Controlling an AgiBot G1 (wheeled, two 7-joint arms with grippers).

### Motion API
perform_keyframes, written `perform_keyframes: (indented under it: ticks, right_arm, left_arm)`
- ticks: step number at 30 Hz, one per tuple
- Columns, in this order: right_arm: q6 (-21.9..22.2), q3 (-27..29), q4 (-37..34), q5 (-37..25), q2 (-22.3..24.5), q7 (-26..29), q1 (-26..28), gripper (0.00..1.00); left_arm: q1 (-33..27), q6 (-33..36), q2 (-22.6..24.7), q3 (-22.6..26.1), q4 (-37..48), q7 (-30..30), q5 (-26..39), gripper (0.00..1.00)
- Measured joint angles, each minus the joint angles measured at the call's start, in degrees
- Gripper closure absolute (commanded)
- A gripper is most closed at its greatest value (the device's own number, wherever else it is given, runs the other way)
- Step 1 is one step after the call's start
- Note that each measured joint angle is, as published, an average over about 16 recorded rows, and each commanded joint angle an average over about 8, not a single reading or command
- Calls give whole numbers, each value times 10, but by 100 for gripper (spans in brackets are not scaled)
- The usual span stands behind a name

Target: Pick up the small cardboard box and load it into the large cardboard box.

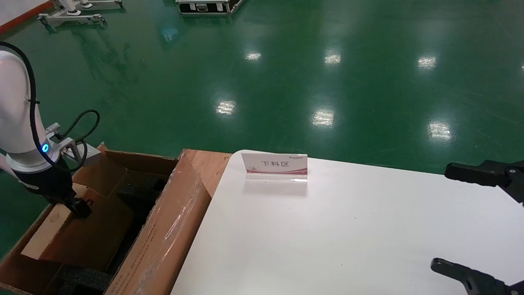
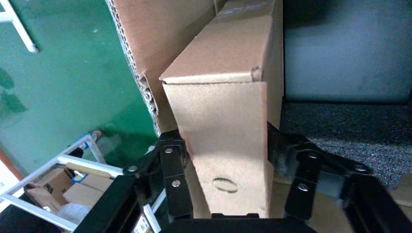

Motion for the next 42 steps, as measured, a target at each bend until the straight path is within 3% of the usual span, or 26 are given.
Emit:
perform_keyframes:
  ticks: [19, 34, 42]
  right_arm:
    - [0, 0, 0, 0, 0, 0, 0, 0]
    - [0, 0, -1, 0, 0, 0, 0, 0]
    - [0, 0, -1, 0, 0, -1, 0, 0]
  left_arm:
    - [-32, -34, -2, -10, -47, 36, 5, 0]
    - [-153, -157, -87, -52, -295, 61, 22, 0]
    - [-164, -180, -120, -91, -389, 60, 28, 0]
